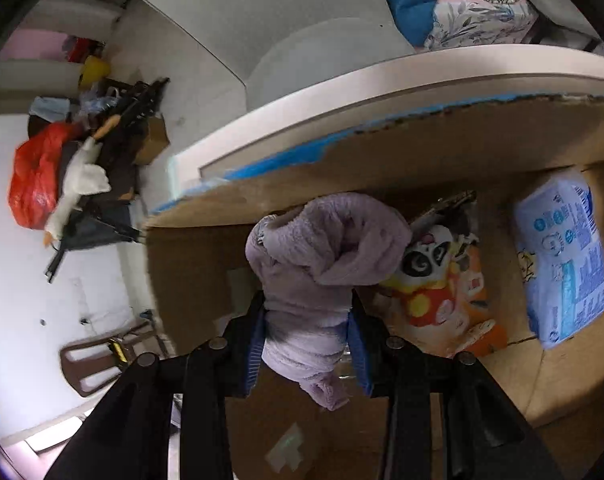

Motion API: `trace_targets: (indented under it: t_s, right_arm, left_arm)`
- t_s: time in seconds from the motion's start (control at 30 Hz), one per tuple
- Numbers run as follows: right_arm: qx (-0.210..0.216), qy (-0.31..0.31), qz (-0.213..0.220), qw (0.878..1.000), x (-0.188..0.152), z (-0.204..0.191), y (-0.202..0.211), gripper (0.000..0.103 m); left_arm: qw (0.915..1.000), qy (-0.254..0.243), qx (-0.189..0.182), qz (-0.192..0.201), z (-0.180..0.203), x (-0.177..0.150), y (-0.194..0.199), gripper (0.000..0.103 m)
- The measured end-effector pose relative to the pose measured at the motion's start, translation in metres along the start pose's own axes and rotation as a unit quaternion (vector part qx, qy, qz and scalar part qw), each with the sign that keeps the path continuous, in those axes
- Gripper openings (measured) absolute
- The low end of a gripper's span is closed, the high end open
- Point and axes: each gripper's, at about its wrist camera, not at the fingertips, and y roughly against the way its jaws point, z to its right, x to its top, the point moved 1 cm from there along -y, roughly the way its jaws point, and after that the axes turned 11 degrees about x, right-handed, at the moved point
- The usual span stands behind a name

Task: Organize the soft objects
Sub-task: 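Carry cloth and green bag into the box and open both tools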

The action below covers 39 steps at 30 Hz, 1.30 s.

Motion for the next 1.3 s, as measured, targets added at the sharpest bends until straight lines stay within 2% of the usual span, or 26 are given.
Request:
trace_targets:
  t_s: [0.23,0.43,0.5,0.57,0.63,0.7,0.73,0.8,0.83,0.87,1.07,1.2,1.3]
  right_arm:
    - [-0.009,0.001,-0.003,1.000,0.009,0.001,-0.012,0.038]
    - [-0.022,0.006,0.004,1.000,0.018,0.003,-0.016,0.039]
    - [-0.021,0.007,0.005,1.000,0.018,0.001,-0.013,0.047]
    - [-0.021,0.008,0.015,1.000,0.018,0.000,-0.005,0.074]
    - [-0.017,0.012,0.027,0.999,0.017,-0.002,0.004,0.075]
    - [-0.014,0.016,0.029,0.999,0.014,-0.004,0.011,0.075]
    - [-0.010,0.017,0.030,0.999,0.012,-0.005,0.014,0.076]
    - [-0.008,0.023,0.030,0.999,0.005,-0.008,0.022,0.087]
    - [-0.003,0.028,0.029,0.999,0.000,-0.010,0.027,0.097]
    - [0.001,0.031,0.029,0.999,-0.003,-0.011,0.030,0.101]
    - [-0.004,0.064,0.028,0.998,-0.036,-0.021,0.044,0.103]
    - [0.016,0.075,0.020,0.997,-0.055,-0.025,0.050,0.103]
    - [0.015,0.085,0.024,0.996,-0.069,-0.026,0.057,0.103]
  left_arm:
    - [0.9973,0.029,-0.066,-0.016,-0.009,0.007,-0.012,0.035]
    - [0.9925,0.054,-0.105,-0.032,-0.026,0.005,-0.011,0.039]
    - [0.9900,0.073,-0.116,-0.034,-0.031,0.003,-0.006,0.047]
    - [0.9862,0.096,-0.130,-0.033,-0.042,0.000,0.000,0.053]
    - [0.9818,0.108,-0.153,-0.034,-0.051,-0.005,0.003,0.060]
    - [0.9776,0.120,-0.170,-0.029,-0.060,-0.013,0.010,0.077]
    - [0.9770,0.123,-0.173,-0.023,-0.063,-0.017,0.014,0.081]
    - [0.9772,0.127,-0.170,-0.009,-0.069,-0.025,0.023,0.092]
    - [0.9774,0.129,-0.168,-0.001,-0.072,-0.032,0.028,0.096]
    - [0.9770,0.132,-0.168,0.007,-0.074,-0.039,0.033,0.100]
    - [0.9714,0.157,-0.173,0.041,-0.085,-0.080,0.056,0.100]
    - [0.9680,0.166,-0.178,0.063,-0.086,-0.105,0.072,0.100]
    - [0.9653,0.172,-0.179,0.080,-0.086,-0.122,0.087,0.100]
